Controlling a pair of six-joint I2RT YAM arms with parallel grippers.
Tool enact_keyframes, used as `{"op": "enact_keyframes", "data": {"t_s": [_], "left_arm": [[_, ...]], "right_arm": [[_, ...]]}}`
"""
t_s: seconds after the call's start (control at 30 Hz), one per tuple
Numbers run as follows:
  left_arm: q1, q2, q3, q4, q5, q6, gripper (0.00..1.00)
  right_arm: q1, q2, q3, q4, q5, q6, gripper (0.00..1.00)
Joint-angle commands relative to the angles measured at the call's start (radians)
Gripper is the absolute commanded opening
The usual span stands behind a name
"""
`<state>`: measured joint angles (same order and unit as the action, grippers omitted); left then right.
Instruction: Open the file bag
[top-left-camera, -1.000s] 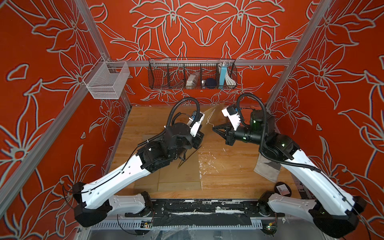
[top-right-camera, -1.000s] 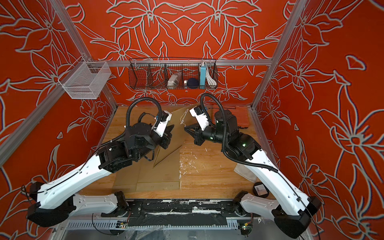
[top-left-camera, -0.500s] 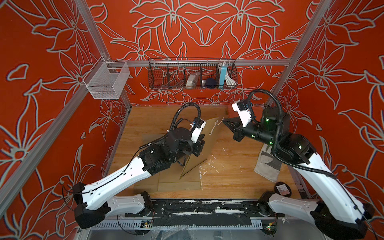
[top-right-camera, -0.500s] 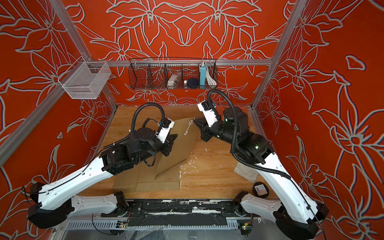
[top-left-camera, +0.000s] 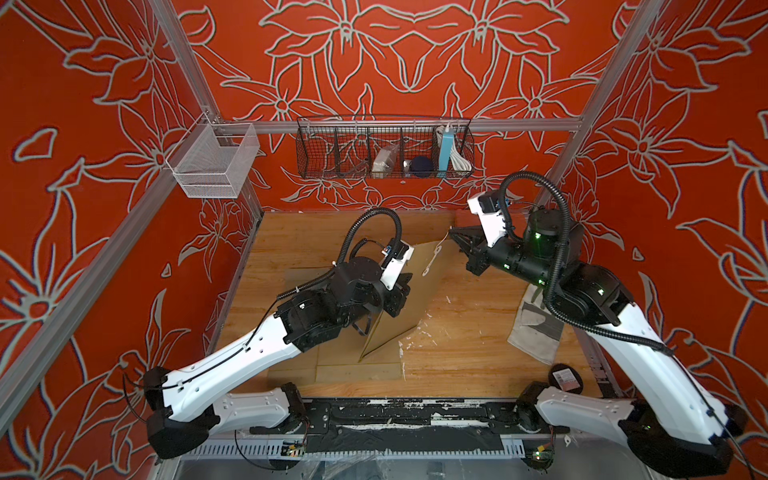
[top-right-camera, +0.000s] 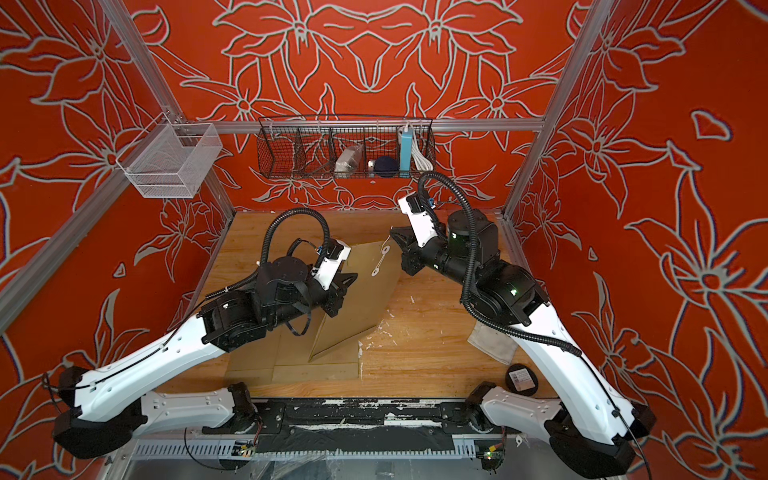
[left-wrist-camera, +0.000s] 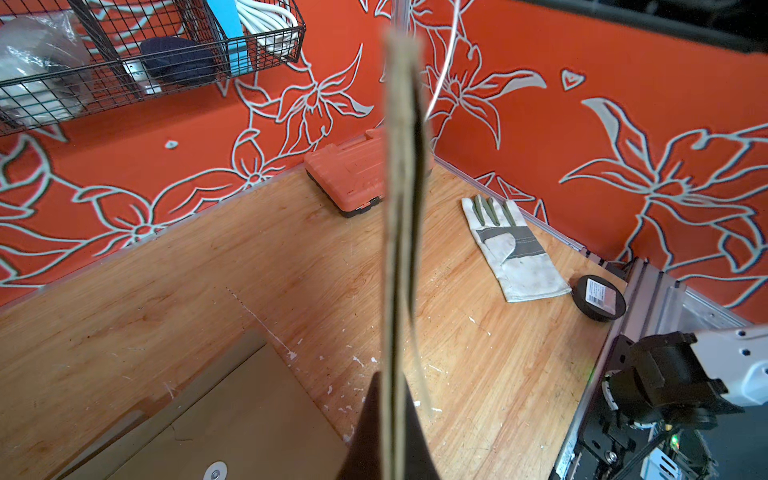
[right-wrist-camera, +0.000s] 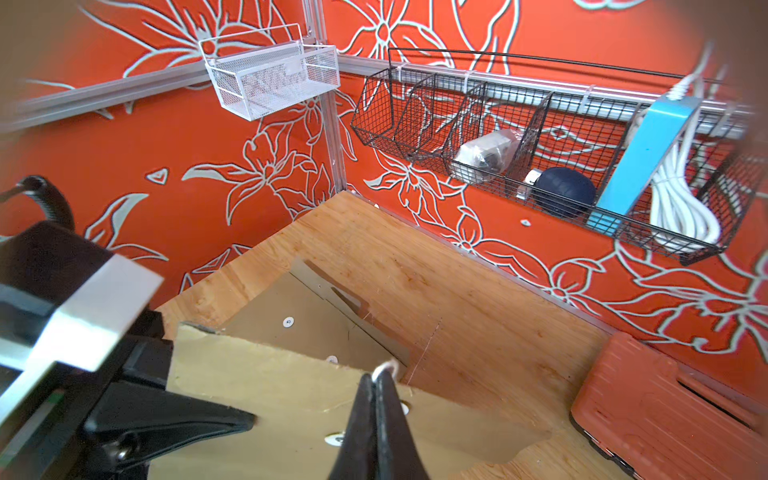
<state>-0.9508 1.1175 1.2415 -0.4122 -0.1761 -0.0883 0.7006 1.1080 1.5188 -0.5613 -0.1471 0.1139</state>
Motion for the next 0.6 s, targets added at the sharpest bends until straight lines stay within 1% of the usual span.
{"op": "enact_keyframes", "data": {"t_s": [0.0, 0.23, 0.4, 0.57], "left_arm": [[-0.007, -0.023, -0.007, 0.018, 0.028, -0.004, 0.00], [-0.006, -0.024, -0.011, 0.013, 0.037, 0.001, 0.00], [-0.005, -0.024, -0.010, 0.010, 0.044, 0.004, 0.00], [-0.005, -0.025, -0.014, 0.013, 0.046, 0.005, 0.00]], "right_arm": [[0.005, -0.003, 0.014, -0.007, 0.080, -0.015, 0.00], [0.005, -0.004, 0.004, -0.024, 0.195, -0.019, 0.00], [0.005, -0.007, 0.006, -0.020, 0.255, -0.019, 0.00], [0.004, 0.009, 0.032, -0.050, 0.324, -0.008, 0.00]]}}
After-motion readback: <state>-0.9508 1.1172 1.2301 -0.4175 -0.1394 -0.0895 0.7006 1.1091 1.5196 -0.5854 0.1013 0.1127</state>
